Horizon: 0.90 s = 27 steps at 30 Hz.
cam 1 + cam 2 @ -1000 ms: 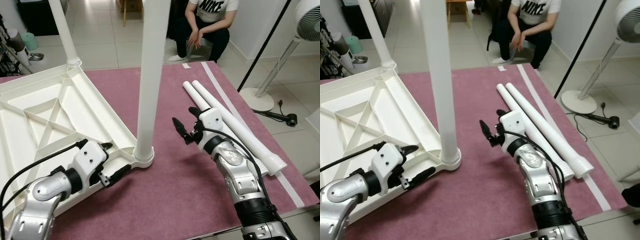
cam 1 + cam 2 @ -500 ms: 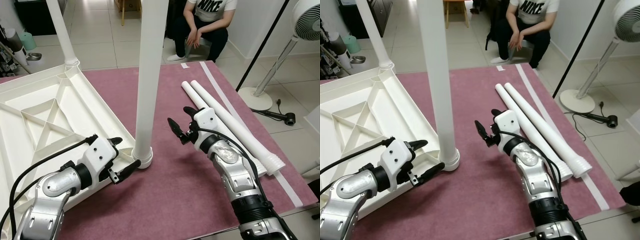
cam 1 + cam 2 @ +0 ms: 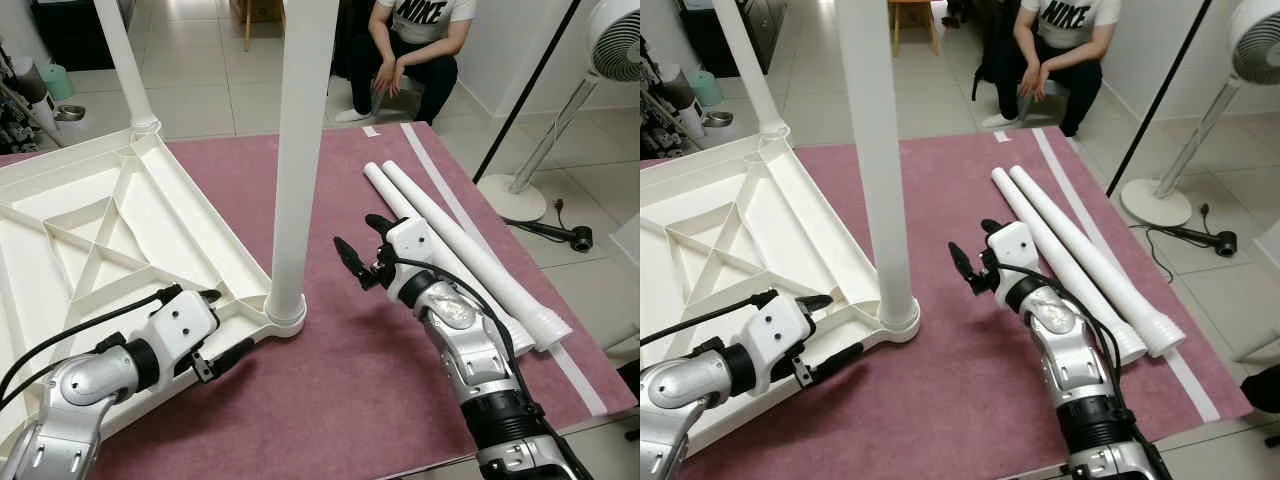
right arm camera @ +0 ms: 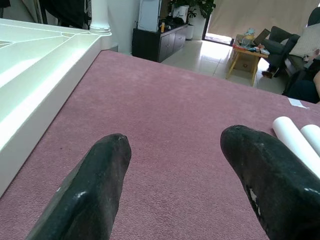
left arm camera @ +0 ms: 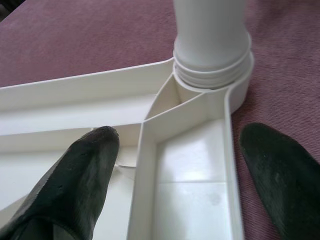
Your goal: Building children table
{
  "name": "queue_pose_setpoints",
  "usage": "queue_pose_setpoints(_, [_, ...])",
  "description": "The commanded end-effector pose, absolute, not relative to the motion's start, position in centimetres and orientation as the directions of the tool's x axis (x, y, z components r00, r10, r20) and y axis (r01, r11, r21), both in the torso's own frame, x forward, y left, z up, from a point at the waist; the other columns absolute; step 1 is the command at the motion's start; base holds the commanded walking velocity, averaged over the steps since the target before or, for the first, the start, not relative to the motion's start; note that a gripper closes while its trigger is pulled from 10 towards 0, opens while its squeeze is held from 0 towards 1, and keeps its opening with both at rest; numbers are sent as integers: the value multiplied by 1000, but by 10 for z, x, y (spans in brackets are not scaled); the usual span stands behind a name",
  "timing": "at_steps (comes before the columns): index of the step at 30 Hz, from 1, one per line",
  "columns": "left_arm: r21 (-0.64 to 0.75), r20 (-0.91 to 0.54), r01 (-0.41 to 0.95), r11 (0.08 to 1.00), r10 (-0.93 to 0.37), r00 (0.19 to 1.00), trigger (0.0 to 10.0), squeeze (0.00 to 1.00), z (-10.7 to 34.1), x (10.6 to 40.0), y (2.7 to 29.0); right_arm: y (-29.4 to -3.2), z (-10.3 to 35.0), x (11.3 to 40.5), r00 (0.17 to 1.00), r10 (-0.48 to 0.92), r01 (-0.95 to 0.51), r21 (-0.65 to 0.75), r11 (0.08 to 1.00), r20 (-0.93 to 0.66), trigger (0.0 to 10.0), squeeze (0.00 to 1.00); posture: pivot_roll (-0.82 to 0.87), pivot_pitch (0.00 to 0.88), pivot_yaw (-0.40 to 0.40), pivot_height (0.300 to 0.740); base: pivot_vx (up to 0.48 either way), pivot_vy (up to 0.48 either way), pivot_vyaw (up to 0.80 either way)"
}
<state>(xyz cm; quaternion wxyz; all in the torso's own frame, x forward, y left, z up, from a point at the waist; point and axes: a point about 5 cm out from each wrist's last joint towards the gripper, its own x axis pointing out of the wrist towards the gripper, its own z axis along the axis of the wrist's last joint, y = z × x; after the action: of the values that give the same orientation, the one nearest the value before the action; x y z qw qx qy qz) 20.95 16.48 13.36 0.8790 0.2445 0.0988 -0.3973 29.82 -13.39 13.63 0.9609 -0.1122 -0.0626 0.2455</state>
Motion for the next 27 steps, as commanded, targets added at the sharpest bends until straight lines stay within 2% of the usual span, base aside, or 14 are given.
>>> queue_pose_setpoints(1, [387,-362,714,583,-616,699,10000,0,138,220,174,-131,133,299,867,495,-467,-251,848,59,10000,0,81,0,17,740,0,0,0])
queue_pose_setpoints(5, [402,-391,721,564,-606,692,10000,0,140,223,185,-130,134,299,865,497,-469,-252,847,62,10000,0,79,0,18,740,0,0,0])
queue_pose_setpoints(8, [417,-489,758,501,-579,652,10000,0,138,220,208,-132,134,299,865,497,-468,-256,846,63,10000,0,81,0,20,740,0,0,0])
queue_pose_setpoints(12, [410,-512,767,494,-571,642,10000,0,138,219,215,-132,134,299,864,500,-470,-258,844,62,10000,0,82,0,22,740,0,0,0])
queue_pose_setpoints(14, [367,-559,801,473,-576,596,10000,0,137,214,225,-127,132,292,822,569,-539,-276,796,35,10000,0,84,0,25,740,0,0,0])
queue_pose_setpoints(17, [253,-567,855,453,-647,511,10000,0,141,199,225,-117,125,273,692,720,-701,-291,651,-55,10000,0,85,0,30,740,0,0,0])
queue_pose_setpoints(20, [253,-567,855,453,-647,511,10000,0,141,199,225,-117,125,273,692,720,-701,-291,651,-55,10000,0,85,0,30,740,0,0,0])
queue_pose_setpoints(21, [221,-549,866,449,-677,490,10000,0,144,194,224,-116,122,266,643,760,-747,-295,596,-94,10000,0,88,0,30,740,0,0,0])
queue_pose_setpoints(23, [221,-549,866,449,-677,490,10000,0,144,194,224,-116,122,266,643,760,-747,-295,596,-94,10000,0,88,0,30,740,0,0,0])
queue_pose_setpoints(24, [204,-538,877,434,-699,471,10000,0,147,190,223,-117,119,259,592,794,-789,-296,537,-138,10000,0,92,0,28,740,0,0,0])
queue_pose_setpoints(25, [204,-538,877,434,-699,471,10000,0,147,190,223,-117,119,259,592,794,-789,-296,537,-138,10000,0,92,0,28,740,0,0,0])
queue_pose_setpoints(26, [203,-533,887,414,-714,455,10000,0,150,185,220,-120,116,251,533,825,-833,-284,474,-188,10000,0,96,0,25,740,0,0,0])
queue_pose_setpoints(27, [203,-533,887,414,-714,455,10000,0,150,185,220,-120,116,251,533,825,-833,-284,474,-188,10000,0,96,0,25,740,0,0,0])
